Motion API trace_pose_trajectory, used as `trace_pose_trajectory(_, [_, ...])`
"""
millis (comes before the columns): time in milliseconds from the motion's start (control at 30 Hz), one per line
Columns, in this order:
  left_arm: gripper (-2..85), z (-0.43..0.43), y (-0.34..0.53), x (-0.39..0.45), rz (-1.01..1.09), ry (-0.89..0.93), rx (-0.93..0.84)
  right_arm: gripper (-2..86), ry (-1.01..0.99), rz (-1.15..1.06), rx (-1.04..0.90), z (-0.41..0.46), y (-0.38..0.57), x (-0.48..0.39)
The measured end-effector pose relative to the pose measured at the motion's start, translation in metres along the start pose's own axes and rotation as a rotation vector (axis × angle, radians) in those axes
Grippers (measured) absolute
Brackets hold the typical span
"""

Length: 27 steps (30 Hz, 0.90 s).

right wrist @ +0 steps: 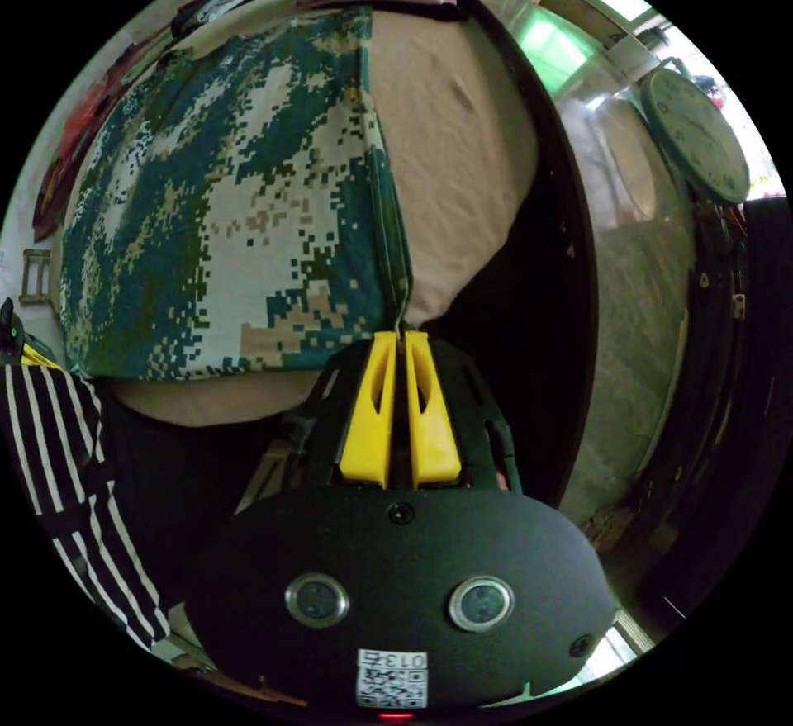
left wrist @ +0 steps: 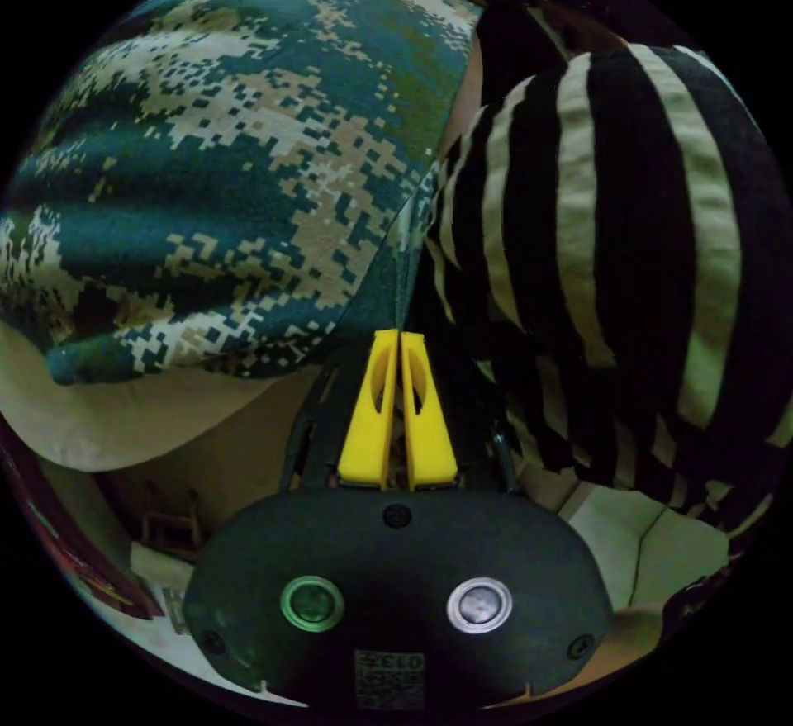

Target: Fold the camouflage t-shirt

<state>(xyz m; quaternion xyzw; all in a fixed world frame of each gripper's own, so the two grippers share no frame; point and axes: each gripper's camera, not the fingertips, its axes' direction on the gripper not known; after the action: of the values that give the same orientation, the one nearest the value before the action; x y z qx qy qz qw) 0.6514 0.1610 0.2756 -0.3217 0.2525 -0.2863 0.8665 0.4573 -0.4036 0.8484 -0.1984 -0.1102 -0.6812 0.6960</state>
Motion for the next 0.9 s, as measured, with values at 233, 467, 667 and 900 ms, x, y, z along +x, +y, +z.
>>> trace_pose_trajectory(233, [3.0,-0.066,0.065,-0.065,-0.162,0.219,0.204,7.0,0.09,-0.018,0.109,-0.042,-0.023,0.03])
trace_pose_trajectory(467, [7.3,-0.226,0.086,-0.176,-0.577,-0.275,0.74,7.0,-0.009,-0.005,0.383,-0.074,-0.155,0.039])
trace_pose_trajectory(667, [9.1,-0.299,-0.01,-0.268,-0.57,-0.396,0.746,6.9,-0.124,0.011,0.462,-0.075,-0.305,0.017])
trace_pose_trajectory(900, [13.3,-0.338,-0.068,-0.327,-0.526,-0.36,0.721,8.2,-0.068,-0.086,0.379,-0.073,-0.417,-0.012])
